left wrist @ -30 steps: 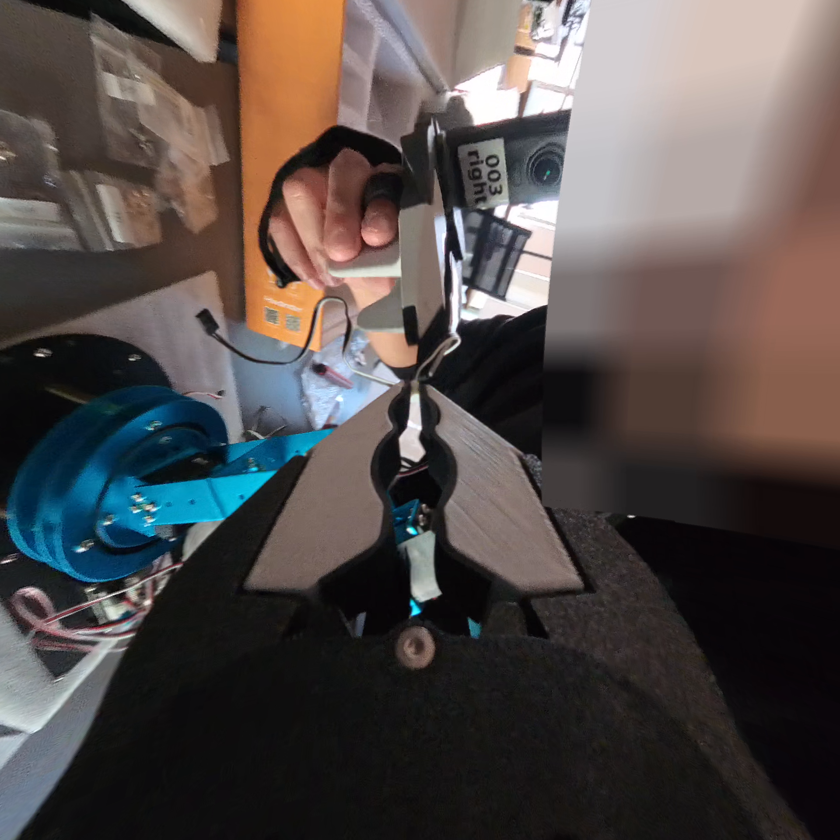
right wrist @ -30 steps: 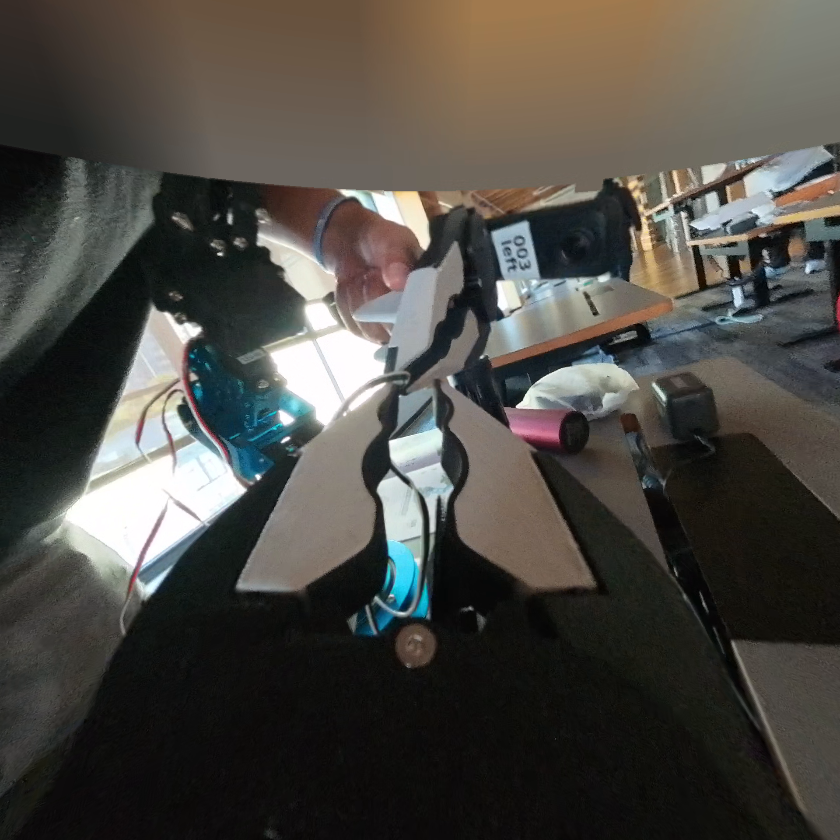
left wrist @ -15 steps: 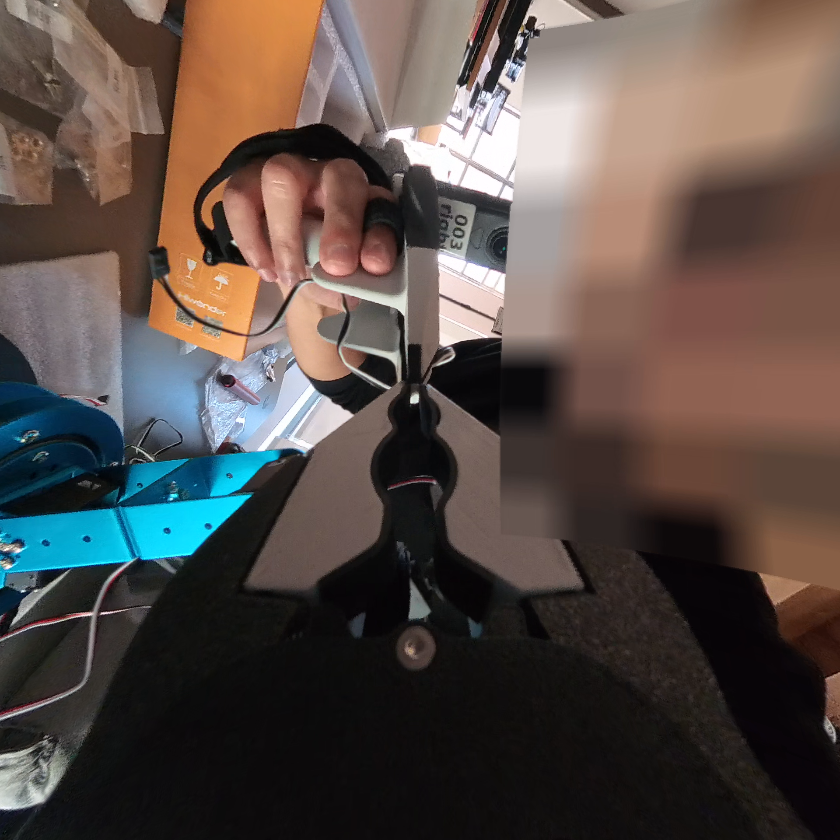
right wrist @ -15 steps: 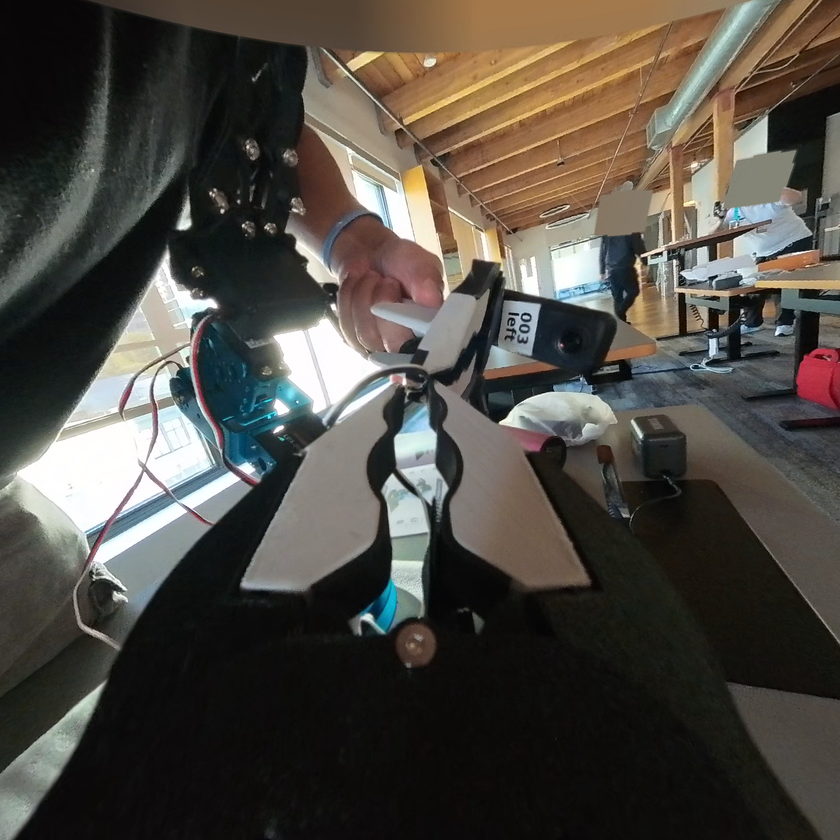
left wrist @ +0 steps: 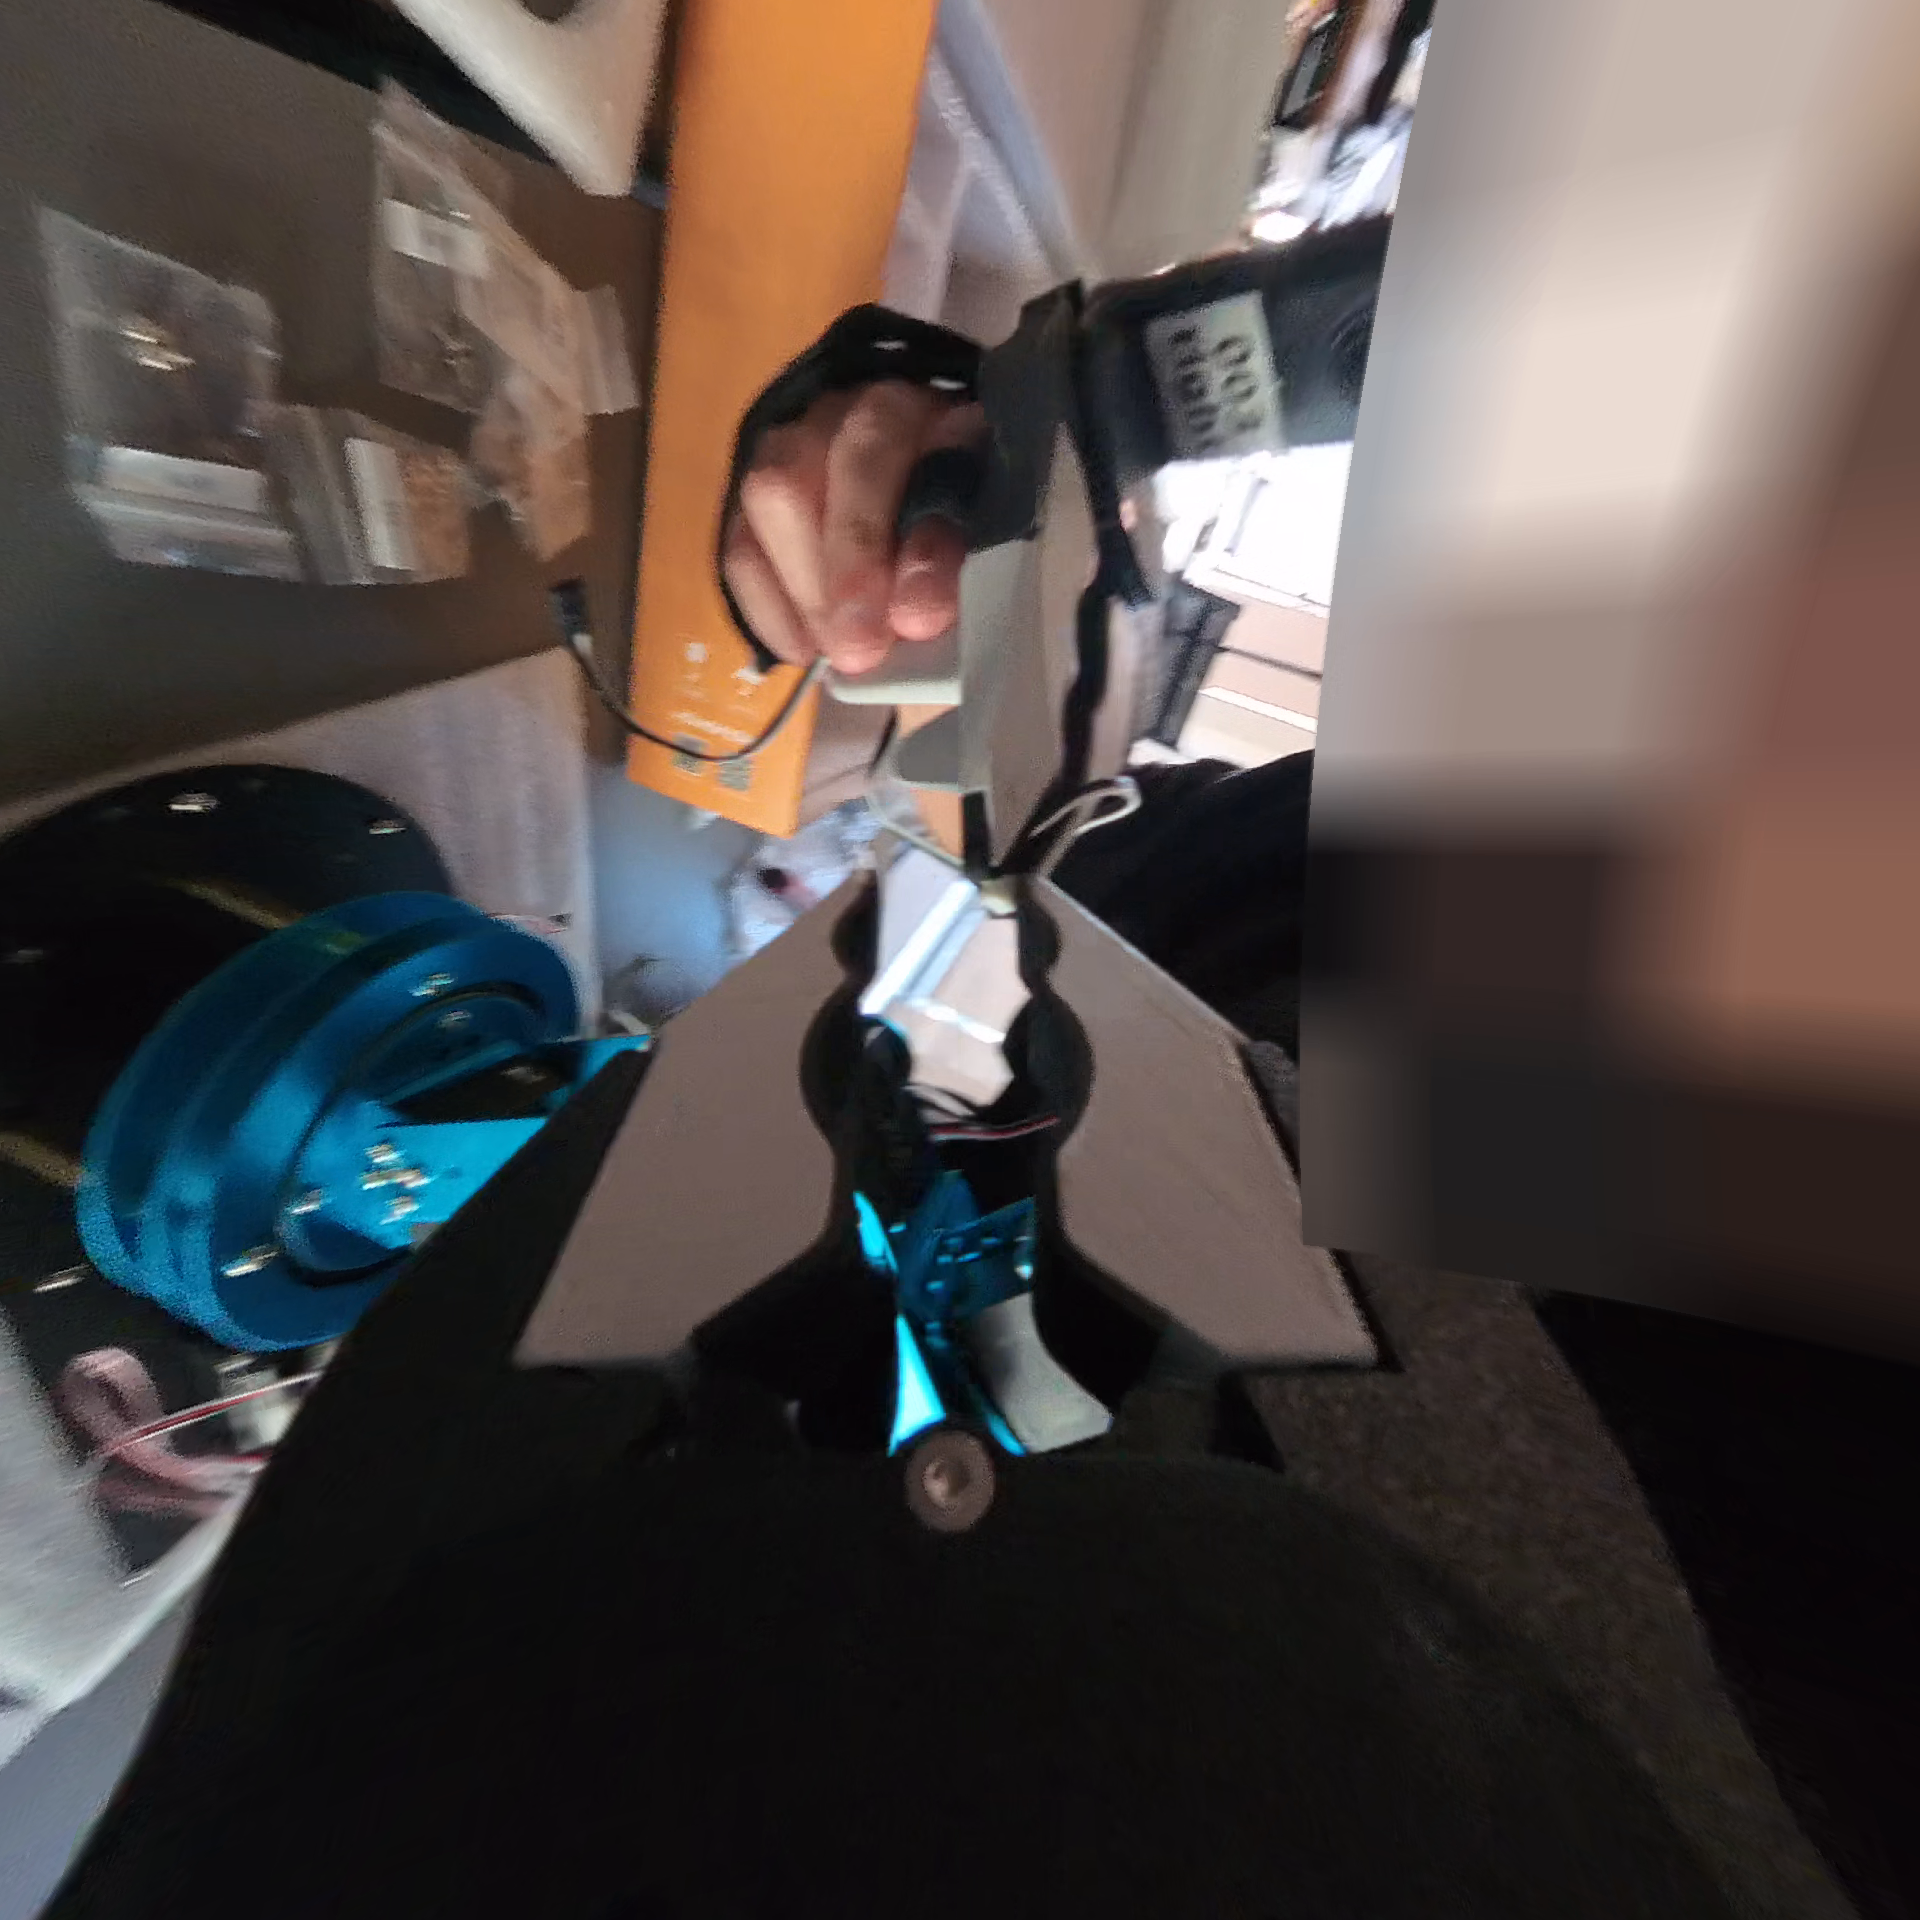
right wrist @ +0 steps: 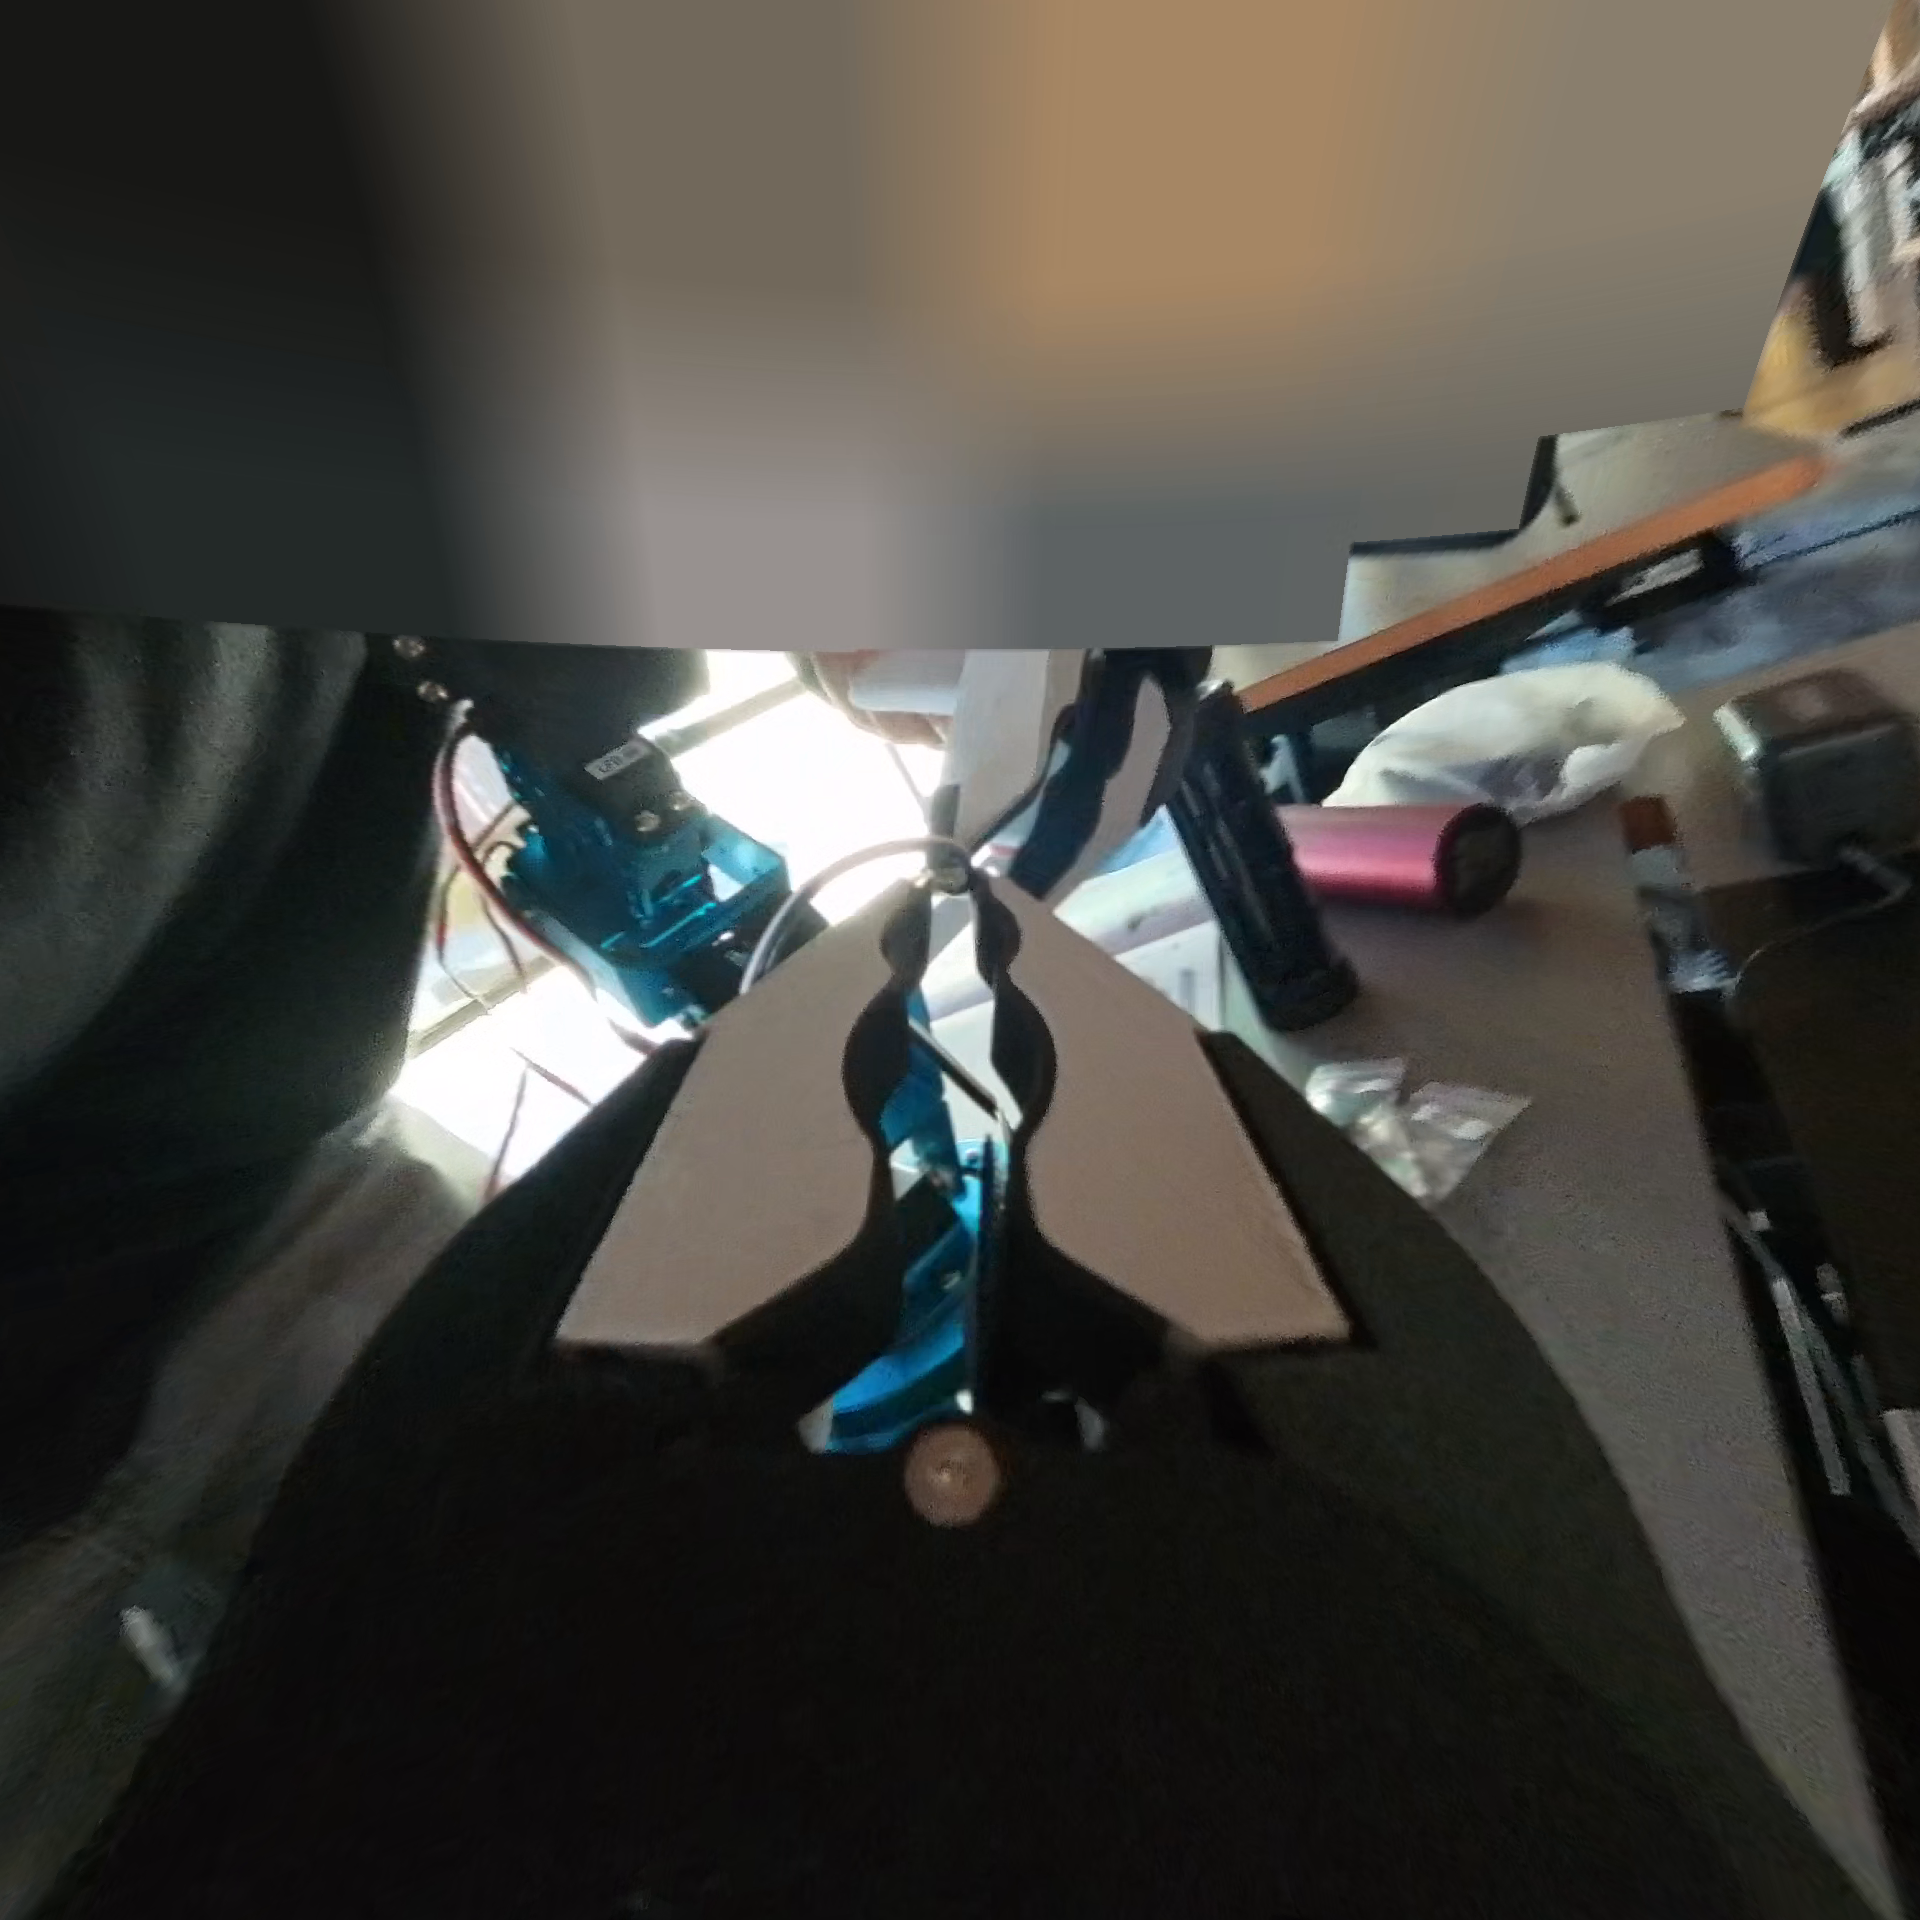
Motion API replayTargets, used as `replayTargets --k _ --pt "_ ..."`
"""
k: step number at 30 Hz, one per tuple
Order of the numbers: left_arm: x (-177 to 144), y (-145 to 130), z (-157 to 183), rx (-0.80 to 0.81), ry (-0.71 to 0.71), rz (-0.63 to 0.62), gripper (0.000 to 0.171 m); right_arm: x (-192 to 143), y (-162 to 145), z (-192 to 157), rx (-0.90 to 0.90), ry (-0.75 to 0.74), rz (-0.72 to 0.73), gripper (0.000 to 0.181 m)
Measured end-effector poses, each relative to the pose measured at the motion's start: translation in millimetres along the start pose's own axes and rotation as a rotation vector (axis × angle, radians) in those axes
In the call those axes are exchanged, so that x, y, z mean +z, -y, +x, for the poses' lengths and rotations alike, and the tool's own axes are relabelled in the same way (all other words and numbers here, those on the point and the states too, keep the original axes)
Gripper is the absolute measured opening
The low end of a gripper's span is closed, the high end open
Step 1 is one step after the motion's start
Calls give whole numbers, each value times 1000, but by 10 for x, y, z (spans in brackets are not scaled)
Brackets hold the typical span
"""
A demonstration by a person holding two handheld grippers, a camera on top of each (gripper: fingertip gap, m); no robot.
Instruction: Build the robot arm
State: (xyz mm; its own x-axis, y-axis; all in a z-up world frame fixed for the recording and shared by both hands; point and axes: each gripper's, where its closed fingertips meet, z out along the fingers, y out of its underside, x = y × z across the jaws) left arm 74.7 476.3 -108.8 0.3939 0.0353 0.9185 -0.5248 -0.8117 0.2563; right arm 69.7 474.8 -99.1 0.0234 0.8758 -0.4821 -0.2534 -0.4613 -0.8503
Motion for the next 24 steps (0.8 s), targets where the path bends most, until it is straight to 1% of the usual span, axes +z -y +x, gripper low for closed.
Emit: replayTargets --k 1,3,5,7,8,10,11,13,15,16,17,19,22,24 --pt "-6 -12 -68 41 56 -7 32 0 -26 -9 53 21 -5 5" --pt "-34 -55 -153 126 138 -25 31 16 -152 -24 200 73 -62 5" --pt "-92 -112 -267 202 242 -50 31 40 -307 -48 411 150 -139 5" --pt "-150 -197 -333 224 294 -74 31 67 -445 -69 615 223 -212 6" --pt "-170 -251 -347 201 293 -83 32 76 -519 -114 716 274 -260 5" --pt "-209 -372 -329 117 236 -96 32 76 -655 -237 900 379 -358 6" --pt "-236 -429 -319 67 200 -101 31 74 -686 -282 989 421 -381 6" --pt "-290 -535 -317 -33 137 -113 31 70 -621 -356 1138 527 -350 6" --pt "-305 -592 -304 -121 65 -115 30 70 -618 -383 1202 576 -345 6" --pt "-290 -624 -291 -153 30 -127 33 73 -621 -389 1223 592 -346 5" --pt "-264 -661 -300 -166 19 -146 37 84 -623 -388 1243 603 -346 6" --pt "-205 -728 -328 -156 22 -191 37 96 -607 -400 1254 630 -345 6" --pt "-138 -748 -282 -163 -22 -216 37 109 -617 -414 1250 644 -370 6" --pt "-111 -769 -292 -179 -34 -222 30 113 -615 -410 1251 650 -379 6"
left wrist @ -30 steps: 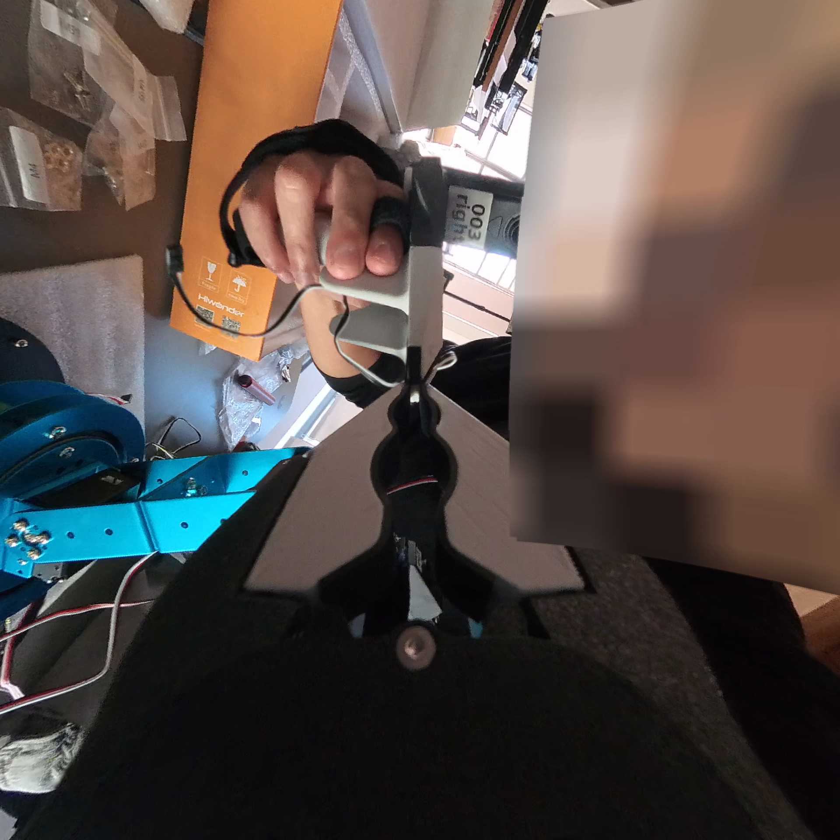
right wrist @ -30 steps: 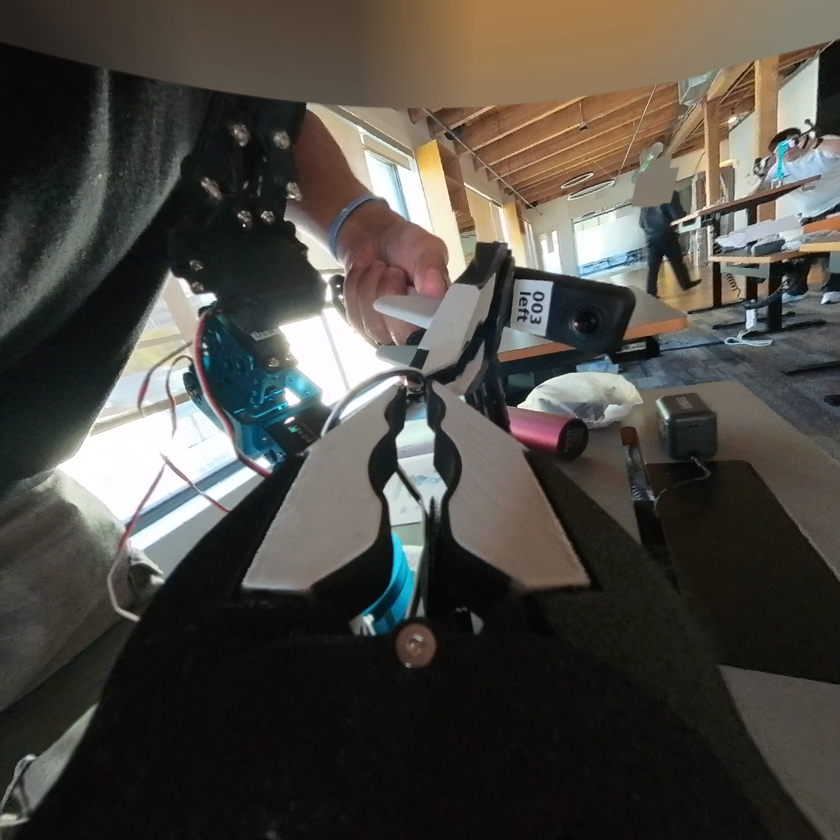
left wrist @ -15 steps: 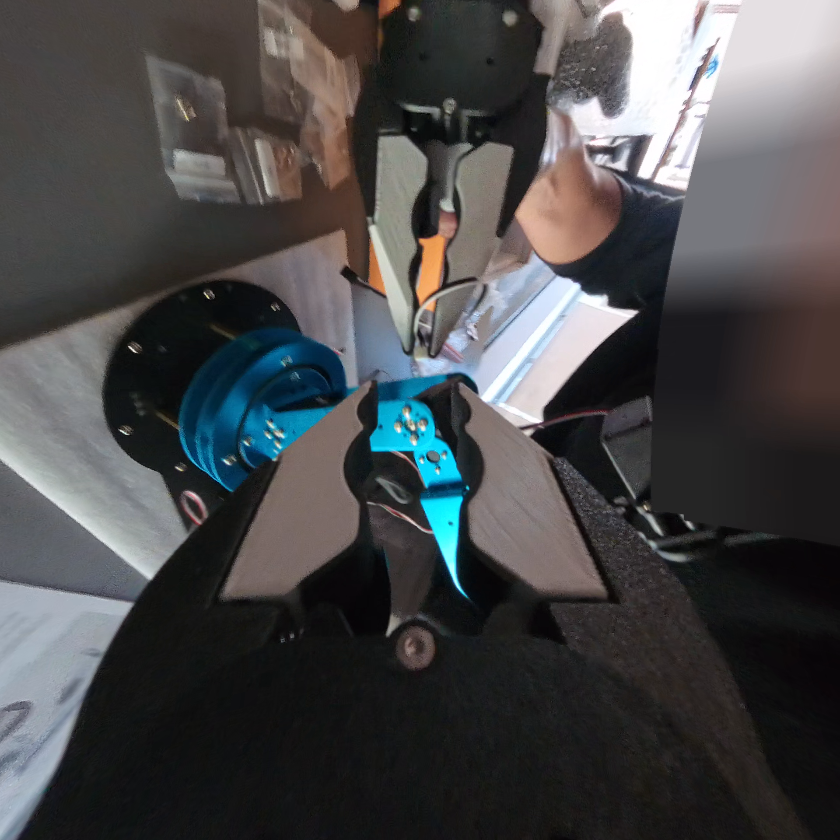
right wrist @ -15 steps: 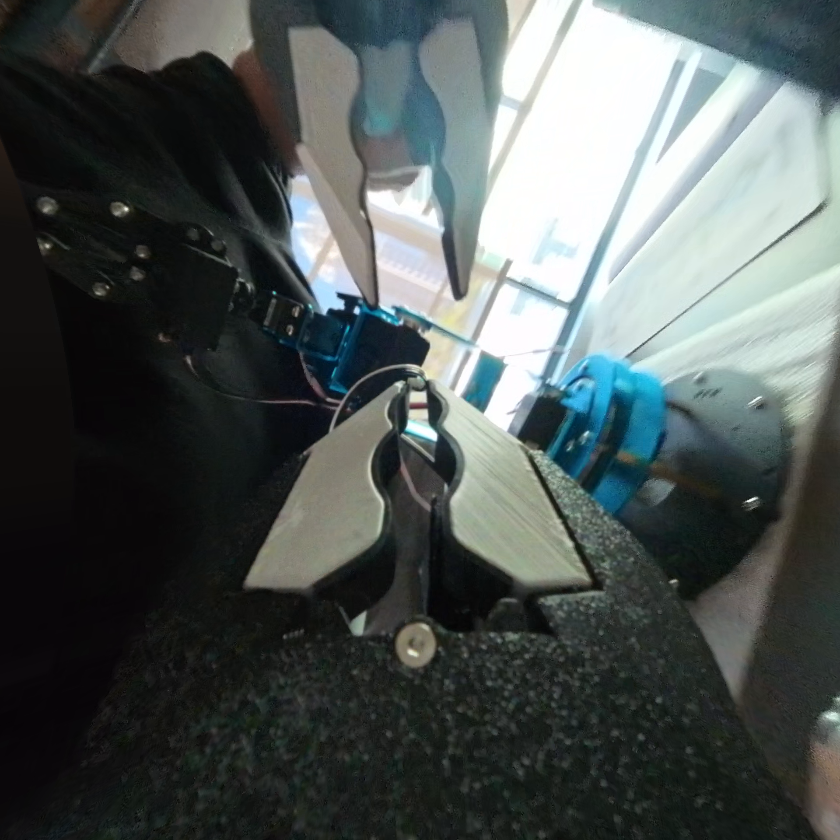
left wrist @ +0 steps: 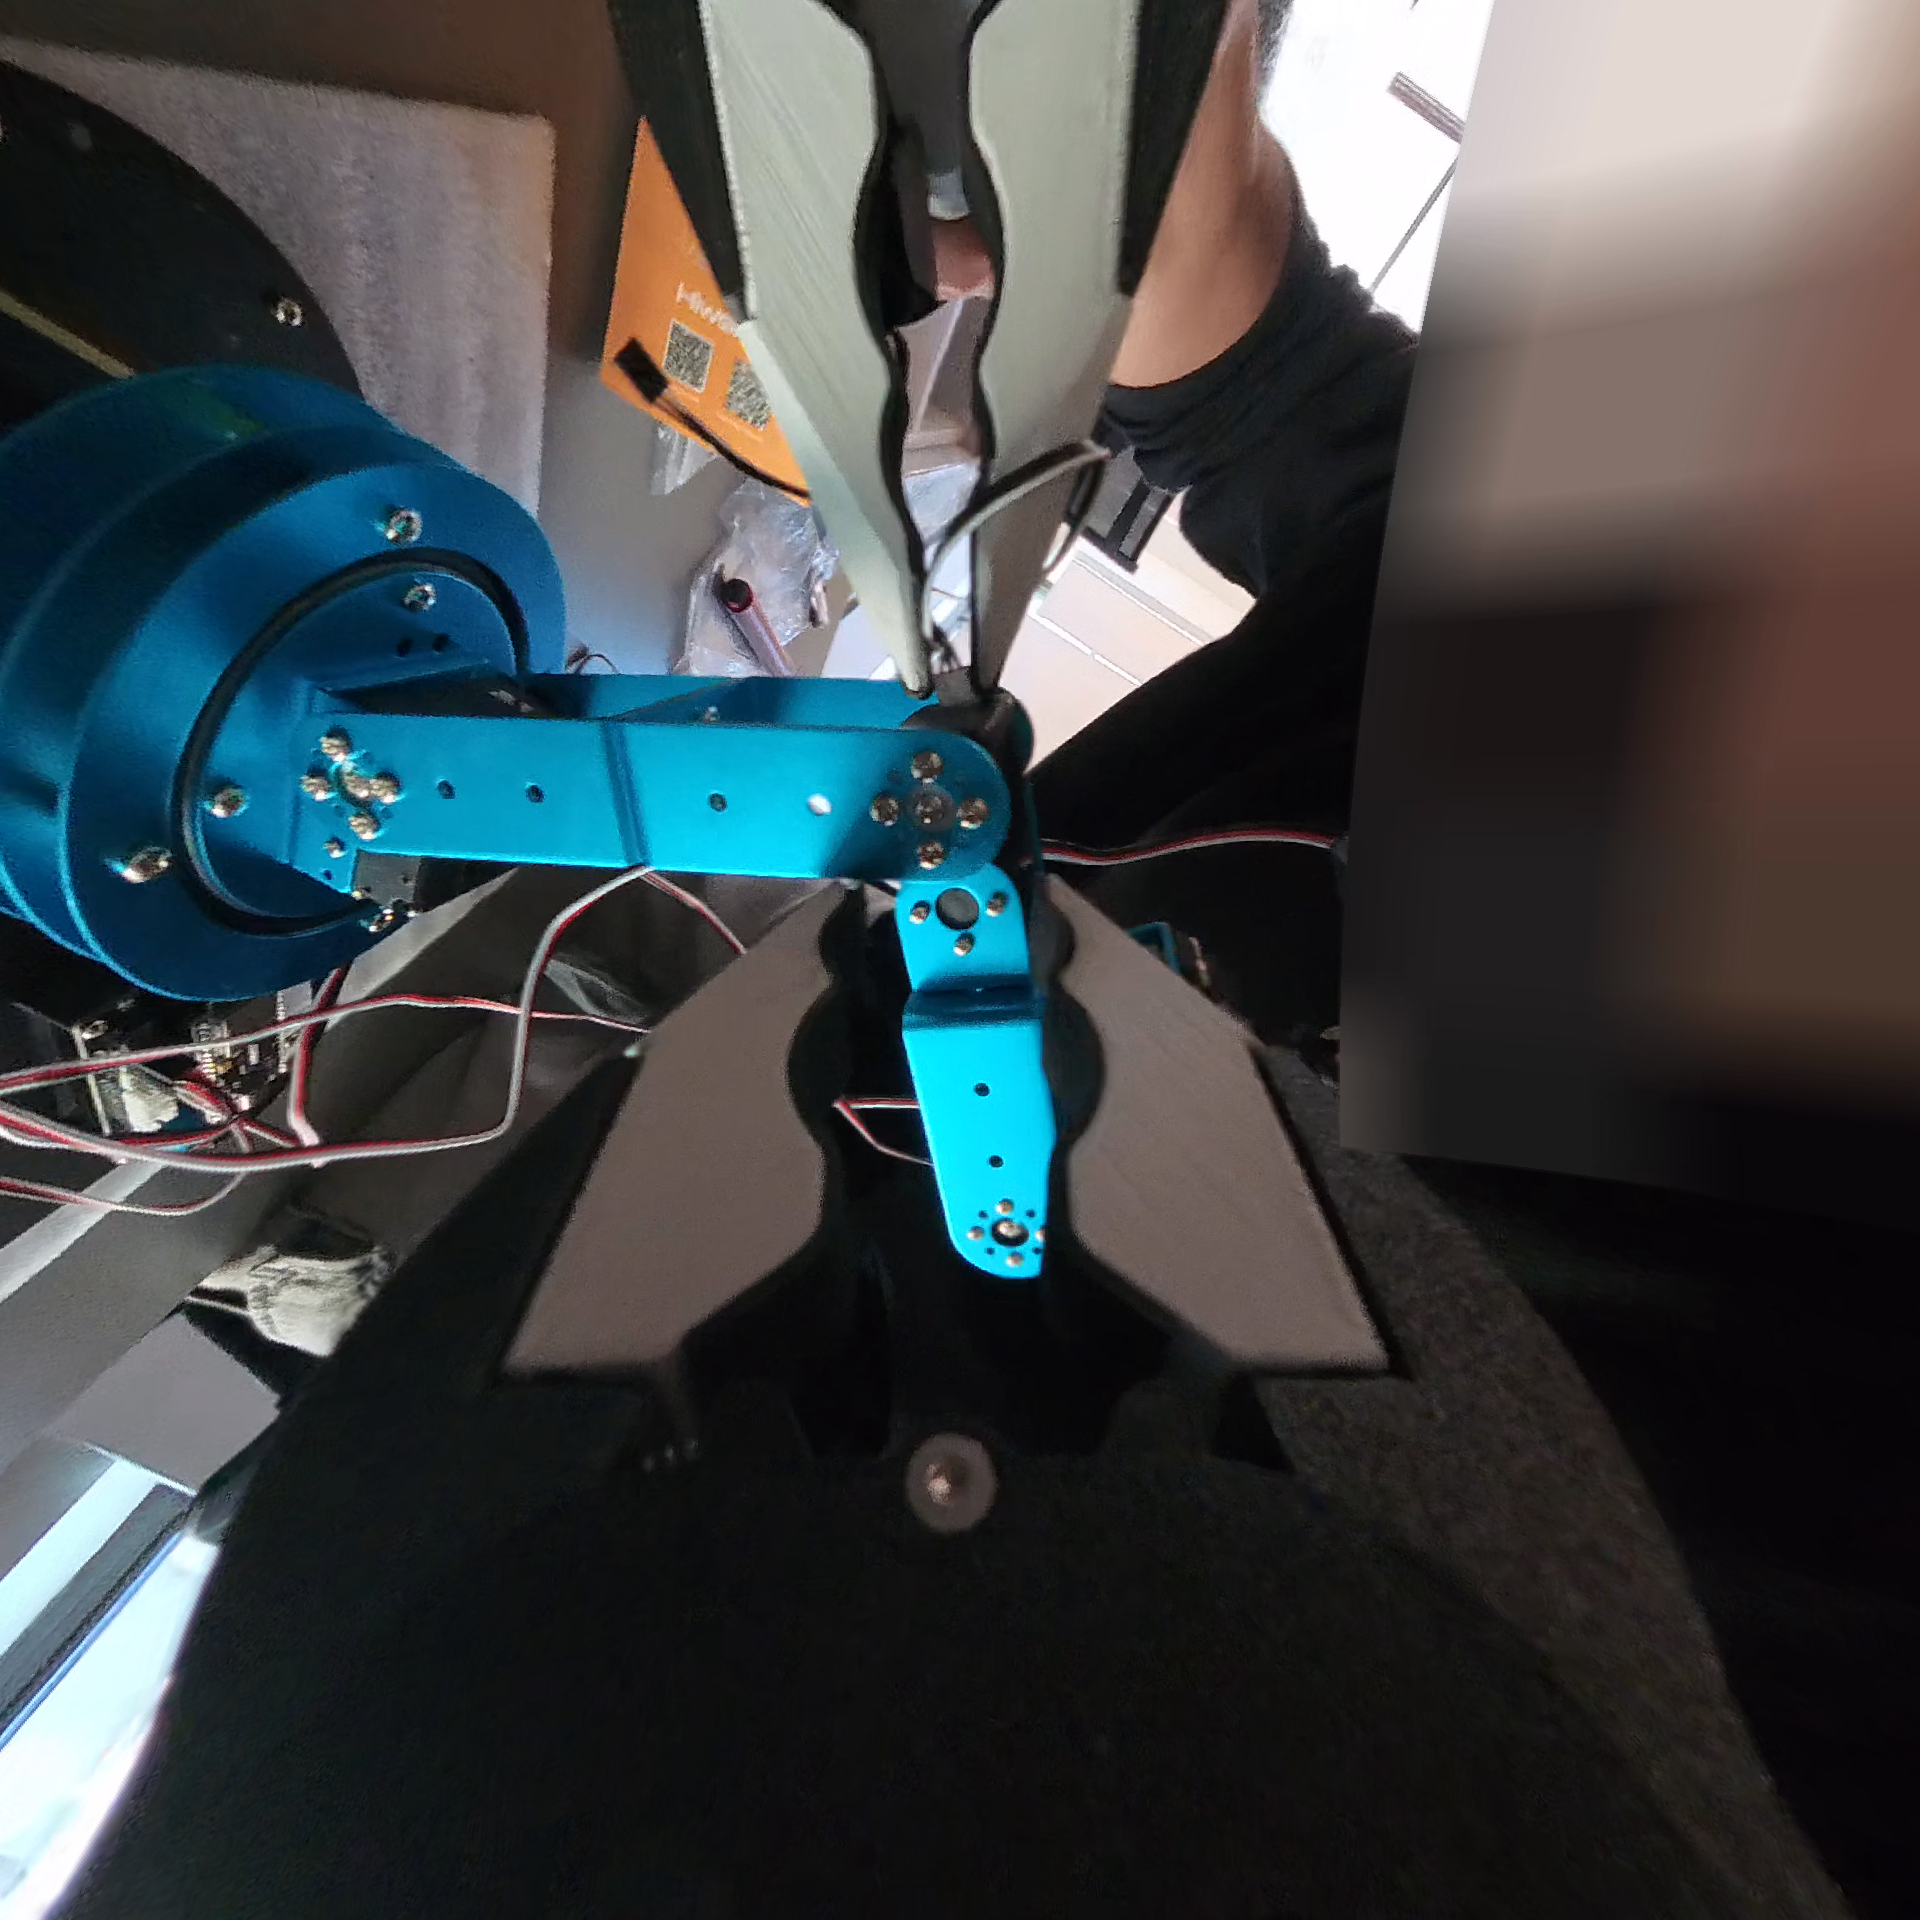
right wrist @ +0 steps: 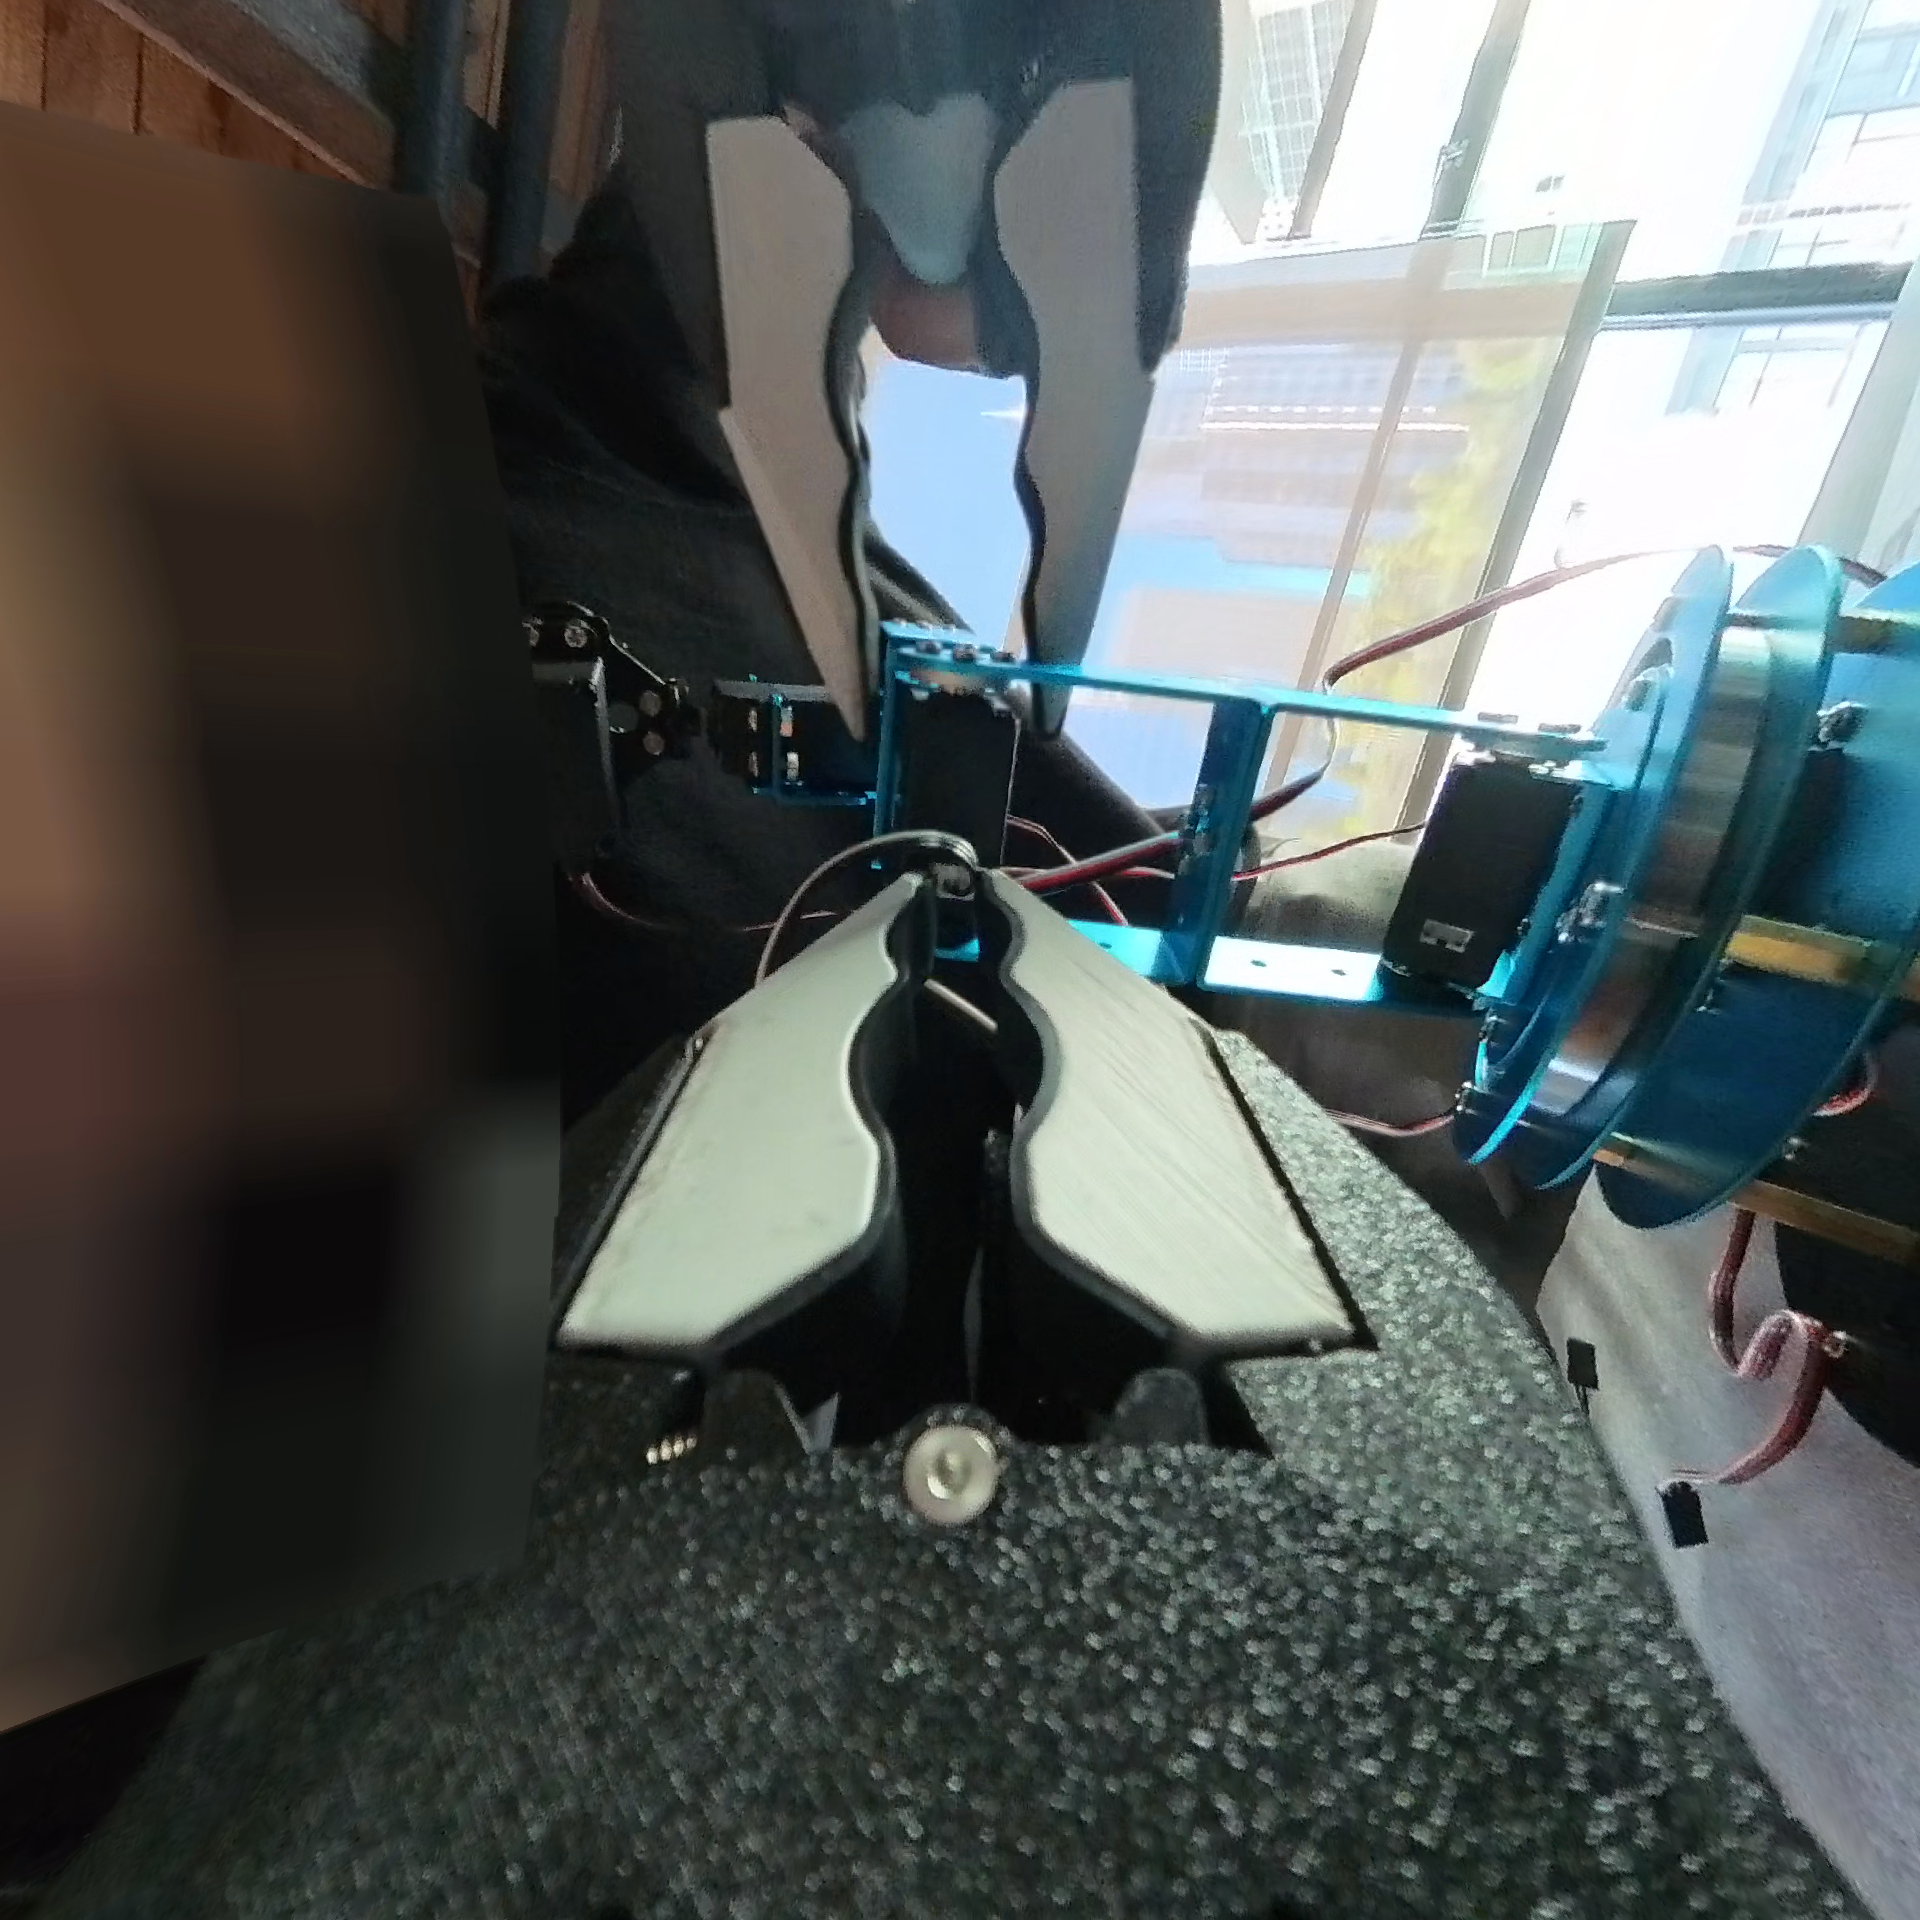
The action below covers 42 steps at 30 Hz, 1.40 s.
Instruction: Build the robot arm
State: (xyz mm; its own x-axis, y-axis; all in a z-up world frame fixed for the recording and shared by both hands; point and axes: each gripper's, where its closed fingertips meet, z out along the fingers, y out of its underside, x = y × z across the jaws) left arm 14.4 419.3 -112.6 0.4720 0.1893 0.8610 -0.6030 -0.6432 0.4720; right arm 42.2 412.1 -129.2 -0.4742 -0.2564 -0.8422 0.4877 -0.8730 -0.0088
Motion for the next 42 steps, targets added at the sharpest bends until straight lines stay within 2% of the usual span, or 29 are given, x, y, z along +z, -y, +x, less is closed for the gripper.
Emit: replayTargets --k 6,11,14,16,18,22,25,29,33,42 --pt "16 -4 13 1 -8 8 22 8 5 3 77 35 -23 6" --pt "-19 -10 16 1 6 -3 22 -1 -12 2 39 -19 -57 6" --pt "-139 -51 9 39 78 -65 26 -37 -1 105 6 -79 -48 6" --pt "-249 -16 17 104 160 -96 26 -66 35 82 -40 -73 -22 6" --pt "-316 61 76 185 233 -131 26 -88 47 111 -103 -132 -21 6" --pt "-312 462 238 445 353 -113 22 -146 153 -49 -179 -106 26 5" --pt "-167 697 413 620 285 -78 22 -135 143 -191 -246 -75 14 6" --pt "30 751 442 708 190 -99 16 -125 165 -299 -272 -44 22 6" --pt "84 770 381 744 187 -75 3 -160 165 -315 -295 -45 19 6" --pt "52 725 382 752 168 -61 1 -257 227 -411 -306 25 78 3"
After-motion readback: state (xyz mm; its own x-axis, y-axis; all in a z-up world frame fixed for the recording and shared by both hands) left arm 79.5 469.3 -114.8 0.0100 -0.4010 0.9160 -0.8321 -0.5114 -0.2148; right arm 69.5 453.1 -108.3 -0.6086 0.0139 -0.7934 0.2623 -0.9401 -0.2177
